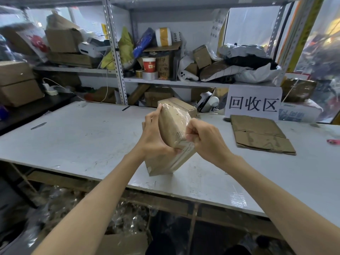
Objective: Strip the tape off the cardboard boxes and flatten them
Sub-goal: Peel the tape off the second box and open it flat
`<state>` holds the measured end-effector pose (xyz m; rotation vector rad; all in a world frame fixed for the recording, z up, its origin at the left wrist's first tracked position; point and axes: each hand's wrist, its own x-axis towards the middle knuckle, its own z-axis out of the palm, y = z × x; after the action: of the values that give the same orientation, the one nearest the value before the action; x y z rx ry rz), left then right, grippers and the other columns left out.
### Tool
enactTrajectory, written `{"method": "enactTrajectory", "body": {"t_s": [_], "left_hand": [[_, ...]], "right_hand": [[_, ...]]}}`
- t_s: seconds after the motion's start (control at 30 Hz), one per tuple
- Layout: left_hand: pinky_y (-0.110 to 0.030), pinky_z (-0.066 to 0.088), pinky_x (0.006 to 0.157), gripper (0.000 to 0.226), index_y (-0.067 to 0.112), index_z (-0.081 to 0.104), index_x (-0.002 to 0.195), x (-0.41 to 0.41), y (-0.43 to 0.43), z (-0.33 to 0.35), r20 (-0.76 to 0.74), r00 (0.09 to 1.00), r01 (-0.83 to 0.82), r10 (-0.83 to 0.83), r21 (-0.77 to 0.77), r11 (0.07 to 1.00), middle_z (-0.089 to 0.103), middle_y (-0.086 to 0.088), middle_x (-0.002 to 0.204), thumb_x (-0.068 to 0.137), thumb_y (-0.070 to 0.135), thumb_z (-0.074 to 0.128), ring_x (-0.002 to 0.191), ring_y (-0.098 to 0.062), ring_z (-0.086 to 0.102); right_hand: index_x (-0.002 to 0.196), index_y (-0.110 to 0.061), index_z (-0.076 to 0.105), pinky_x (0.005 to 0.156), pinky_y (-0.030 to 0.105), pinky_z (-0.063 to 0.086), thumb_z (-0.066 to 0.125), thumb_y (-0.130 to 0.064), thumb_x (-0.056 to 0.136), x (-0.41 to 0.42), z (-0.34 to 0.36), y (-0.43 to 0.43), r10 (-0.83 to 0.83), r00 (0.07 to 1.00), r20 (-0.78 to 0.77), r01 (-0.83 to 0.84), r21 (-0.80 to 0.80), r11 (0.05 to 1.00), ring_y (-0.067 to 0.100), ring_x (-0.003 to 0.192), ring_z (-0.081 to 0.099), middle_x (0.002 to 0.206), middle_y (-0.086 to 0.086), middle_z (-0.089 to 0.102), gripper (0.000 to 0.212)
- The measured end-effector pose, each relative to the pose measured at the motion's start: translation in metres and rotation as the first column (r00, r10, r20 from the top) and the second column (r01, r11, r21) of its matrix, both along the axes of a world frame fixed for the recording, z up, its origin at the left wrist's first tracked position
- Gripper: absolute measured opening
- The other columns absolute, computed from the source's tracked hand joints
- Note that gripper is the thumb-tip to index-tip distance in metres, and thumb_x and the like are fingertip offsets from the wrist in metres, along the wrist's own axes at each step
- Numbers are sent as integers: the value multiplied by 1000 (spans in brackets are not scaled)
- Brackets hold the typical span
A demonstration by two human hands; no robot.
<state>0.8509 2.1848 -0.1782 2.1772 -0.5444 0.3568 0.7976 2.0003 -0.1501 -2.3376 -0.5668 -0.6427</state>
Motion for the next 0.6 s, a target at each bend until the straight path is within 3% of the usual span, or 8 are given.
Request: {"method": "enactTrajectory", "body": {"t_s": [0.1,0.17,0.3,0.37,0.4,0.47,0.53,0.6], "left_hand": [[-35,33,106,148,33,0,154,5,-7,5,-15,999,-49,49,34,998,18,15,140,38,64,87,124,-8,19],[-42,36,109,148,28,-1,156,8,-12,7,7,994,-107,107,91,990,18,8,140,44,61,90,125,-16,20],[-51,34,110,147,27,-2,156,10,-26,13,42,976,-217,214,122,969,19,4,138,39,80,71,124,-25,23],[-53,33,111,147,27,-2,155,12,-31,14,49,972,-235,231,97,967,18,3,139,37,82,65,123,-26,22],[-53,34,111,148,26,-2,155,13,-32,13,66,970,-238,233,93,967,17,2,139,37,82,66,123,-26,22],[-54,33,110,149,25,-1,155,13,-33,10,135,966,-238,221,124,963,17,-1,139,37,78,72,123,-25,20],[-55,34,109,150,23,-1,155,14,-35,3,191,959,-241,210,157,958,19,-5,140,36,75,75,124,-28,20],[-55,35,108,149,23,-1,155,14,-36,-3,198,956,-245,214,150,958,20,-7,141,37,75,73,125,-29,21]], "right_hand": [[77,-10,58,62,27,42,66,2,80,0,1,-7,-53,998,-29,56,133,989,16,69,54,73,-2,59,15],[86,-11,64,68,23,48,75,-16,79,1,3,-11,-54,993,-101,79,267,960,13,77,59,83,-2,65,13],[112,-18,58,80,20,44,77,-41,73,-2,-2,-3,-248,967,-56,253,322,912,12,96,54,100,-5,58,49],[142,-21,36,86,17,32,76,-44,74,0,-1,4,-298,954,-16,290,288,913,11,109,39,114,-6,46,82],[148,-20,27,93,17,27,75,-43,75,3,0,4,-306,952,-15,298,271,915,11,114,32,123,-3,39,91],[143,-13,39,97,20,30,75,-42,77,12,8,0,-283,957,-71,291,275,916,15,119,39,130,2,40,80],[124,-9,58,85,25,47,77,-37,77,20,16,-5,-239,950,-200,289,279,916,14,98,59,108,2,62,58],[100,-8,71,70,25,51,81,-26,73,26,17,-7,-203,936,-288,282,267,921,10,76,64,84,0,69,34]]}}
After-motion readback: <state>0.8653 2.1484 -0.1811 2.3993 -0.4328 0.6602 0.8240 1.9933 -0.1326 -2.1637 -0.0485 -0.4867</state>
